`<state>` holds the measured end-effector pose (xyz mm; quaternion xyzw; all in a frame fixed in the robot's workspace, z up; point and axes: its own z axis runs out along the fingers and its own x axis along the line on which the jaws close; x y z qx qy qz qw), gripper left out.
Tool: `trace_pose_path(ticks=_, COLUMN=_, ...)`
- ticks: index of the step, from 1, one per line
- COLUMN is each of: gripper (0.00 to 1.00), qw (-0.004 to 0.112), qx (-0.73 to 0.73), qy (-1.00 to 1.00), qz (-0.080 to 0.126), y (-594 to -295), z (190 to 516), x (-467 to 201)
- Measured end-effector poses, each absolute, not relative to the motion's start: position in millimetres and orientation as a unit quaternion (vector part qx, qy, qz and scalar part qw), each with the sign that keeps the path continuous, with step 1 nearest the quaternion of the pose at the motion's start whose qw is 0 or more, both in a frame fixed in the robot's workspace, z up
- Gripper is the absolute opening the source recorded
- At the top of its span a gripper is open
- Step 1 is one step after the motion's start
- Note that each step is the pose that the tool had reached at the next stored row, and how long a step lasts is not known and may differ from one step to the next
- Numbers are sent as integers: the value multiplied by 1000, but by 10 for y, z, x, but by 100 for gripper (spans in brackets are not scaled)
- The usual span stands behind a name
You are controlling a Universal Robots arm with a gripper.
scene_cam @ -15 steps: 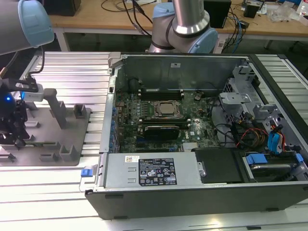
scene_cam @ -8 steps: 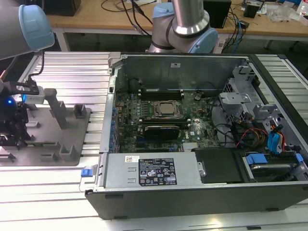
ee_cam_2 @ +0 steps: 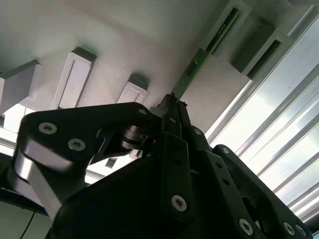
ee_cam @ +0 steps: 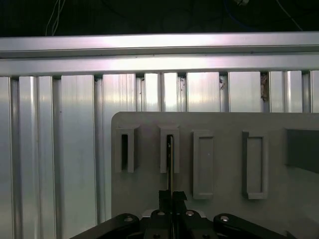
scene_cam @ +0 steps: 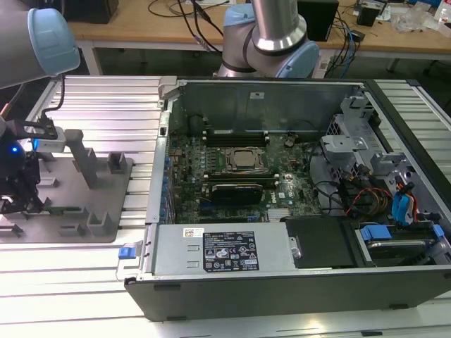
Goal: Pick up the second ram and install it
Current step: 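Pick up the second ram and move it above second insertion slot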
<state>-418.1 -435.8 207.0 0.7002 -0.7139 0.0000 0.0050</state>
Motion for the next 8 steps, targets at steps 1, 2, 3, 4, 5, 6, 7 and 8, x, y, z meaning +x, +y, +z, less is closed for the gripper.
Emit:
trace_pose_path(ticks=1, gripper=12, qw=5, qx=700, qy=-714, qz=0, y=-4358, z=2070, x=-4181)
trace_pose_path(ticks=2, gripper=12, qw=5, qx=700, qy=-714, qz=0, y=-4358, z=2070, x=-4181)
trace_pose_path(ticks=3, gripper=12, qw=5, qx=700, qy=-714, qz=0, y=-4358, z=2070, x=-4181)
trace_pose_path(ticks=4, gripper=12, qw=5, qx=700, qy=-714, qz=0, y=-4358, z=2070, x=-4181)
trace_pose_path(ticks=5, gripper=12, qw=5, qx=700, qy=-714, qz=0, y=-4358, z=2069, x=-4181)
trace_pose_path(ticks=6, gripper=12, qw=5, qx=700, qy=-714, qz=0, y=-4361, z=2067, x=-4181)
trace_pose_path(ticks=7, gripper=12, qw=5, qx=700, qy=-714, qz=0, y=-4365, z=2070, x=-4181)
trace_pose_path(ticks=8, gripper=12, qw=5, qx=700, qy=-714, qz=0, y=-4368, z=2069, x=-4181)
